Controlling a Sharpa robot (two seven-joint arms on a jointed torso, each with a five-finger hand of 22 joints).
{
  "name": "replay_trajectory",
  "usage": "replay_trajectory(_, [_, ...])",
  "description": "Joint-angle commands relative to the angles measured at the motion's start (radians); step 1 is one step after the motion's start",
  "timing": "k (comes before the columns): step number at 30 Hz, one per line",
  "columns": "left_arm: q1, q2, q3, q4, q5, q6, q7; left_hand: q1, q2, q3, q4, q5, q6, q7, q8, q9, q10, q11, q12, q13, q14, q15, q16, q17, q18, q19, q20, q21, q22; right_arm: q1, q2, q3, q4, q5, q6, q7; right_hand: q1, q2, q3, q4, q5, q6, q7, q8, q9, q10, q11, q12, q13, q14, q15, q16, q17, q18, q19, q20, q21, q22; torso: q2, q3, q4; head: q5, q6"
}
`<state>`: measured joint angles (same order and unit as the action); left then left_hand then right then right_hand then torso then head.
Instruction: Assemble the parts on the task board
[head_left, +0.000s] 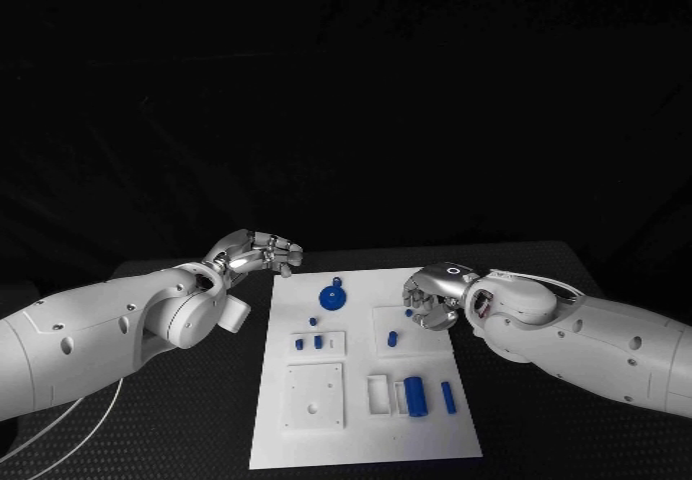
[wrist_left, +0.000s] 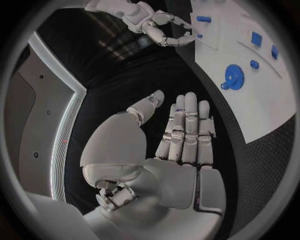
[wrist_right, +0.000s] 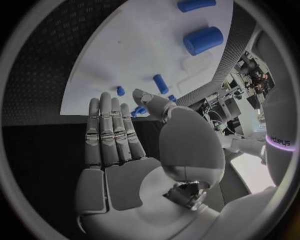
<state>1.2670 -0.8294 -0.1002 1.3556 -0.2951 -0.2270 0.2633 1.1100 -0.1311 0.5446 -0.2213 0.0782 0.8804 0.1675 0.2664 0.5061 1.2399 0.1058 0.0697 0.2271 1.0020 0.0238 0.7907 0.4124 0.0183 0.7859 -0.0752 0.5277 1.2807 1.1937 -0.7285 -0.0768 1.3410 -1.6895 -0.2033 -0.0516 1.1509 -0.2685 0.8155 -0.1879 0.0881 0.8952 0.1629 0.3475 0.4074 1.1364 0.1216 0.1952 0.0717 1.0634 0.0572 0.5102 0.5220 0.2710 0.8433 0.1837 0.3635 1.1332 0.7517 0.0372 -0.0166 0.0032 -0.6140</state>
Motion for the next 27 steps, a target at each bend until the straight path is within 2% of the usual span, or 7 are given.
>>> replay_trajectory(1, [0.001, 0.001, 0.001, 0.004, 0.030, 0.017, 0.030, -0.011, -0.002, -0.006, 0.001, -0.005, -0.007, 0.000, 0.004, 0.001, -0.008, 0.000, -0.002, -0.001, 0.003, 0.007, -0.006, -0.002, -0.005, -0.002, 0.006, -0.007, -0.001, -0.004, 0.010, -0.002, -0.010, -0.086, -0.025, -0.040, 0.004, -0.013, 0.011, 0.000, -0.009, -0.008, 0.001, -0.007, -0.002, 0.001, 0.008, -0.010, 0.000, 0.003, 0.005, -0.007, 0.002, -0.009, -0.002, 0.005, -0.002, 0.001, 0.002, -0.0003, 0.0019, 0.003, -0.005])
replay_trajectory(10, [0.001, -0.003, 0.001, 0.013, 0.031, 0.016, 0.027, -0.013, -0.002, -0.008, 0.001, -0.005, -0.008, 0.001, 0.004, 0.001, -0.012, 0.001, -0.002, -0.002, 0.005, 0.008, -0.011, -0.001, -0.005, -0.001, 0.007, -0.010, -0.001, -0.014, 0.035, -0.012, -0.043, -0.126, -0.037, -0.058, 0.006, -0.019, 0.019, 0.002, -0.020, -0.011, 0.003, -0.011, -0.006, 0.002, 0.010, -0.021, 0.001, 0.002, 0.006, -0.009, 0.003, -0.009, -0.004, 0.006, -0.003, 0.002, 0.002, -0.0001, 0.0011, 0.012, -0.014])
replay_trajectory(15, [0.001, -0.004, 0.001, 0.012, 0.031, 0.016, 0.026, -0.014, -0.003, -0.009, 0.001, -0.005, -0.010, 0.002, 0.004, 0.001, -0.013, 0.002, -0.002, -0.003, 0.006, 0.008, -0.013, -0.001, -0.004, -0.001, 0.007, -0.011, 0.000, -0.015, 0.039, -0.013, -0.048, -0.131, -0.036, -0.058, 0.007, -0.022, 0.029, 0.006, -0.030, -0.010, 0.003, -0.011, -0.008, 0.006, 0.010, -0.028, 0.002, 0.003, 0.006, -0.010, 0.004, -0.009, -0.004, 0.007, -0.003, 0.002, 0.001, -0.0006, -0.0001, 0.014, -0.016])
replay_trajectory(20, [0.001, -0.004, 0.001, 0.012, 0.031, 0.014, 0.022, -0.014, -0.002, -0.009, 0.002, -0.005, -0.011, 0.002, 0.003, 0.001, -0.014, 0.002, -0.002, -0.003, 0.006, 0.008, -0.015, 0.000, -0.004, -0.001, 0.007, -0.012, 0.000, -0.016, 0.050, -0.017, -0.051, -0.130, -0.024, -0.052, 0.007, -0.016, 0.037, 0.012, -0.031, -0.003, 0.001, -0.008, -0.008, 0.017, 0.007, -0.031, 0.004, 0.009, 0.004, -0.008, 0.007, -0.009, 0.002, 0.005, 0.000, 0.003, 0.001, -0.0009, -0.0005, 0.016, -0.020])
replay_trajectory(27, [0.001, -0.003, 0.001, 0.013, 0.031, 0.017, 0.017, -0.015, -0.001, -0.009, 0.002, -0.004, -0.011, 0.003, 0.003, 0.001, -0.015, 0.002, -0.002, -0.003, 0.008, 0.008, -0.016, 0.000, -0.004, 0.000, 0.008, -0.013, 0.000, -0.021, 0.060, -0.026, -0.058, -0.127, -0.013, -0.044, 0.006, 0.006, 0.039, 0.011, -0.032, 0.030, -0.013, 0.007, -0.003, 0.055, -0.007, -0.030, 0.015, 0.028, -0.008, 0.004, 0.020, -0.009, 0.021, -0.003, 0.012, 0.010, 0.001, -0.0002, -0.0002, 0.018, -0.023])
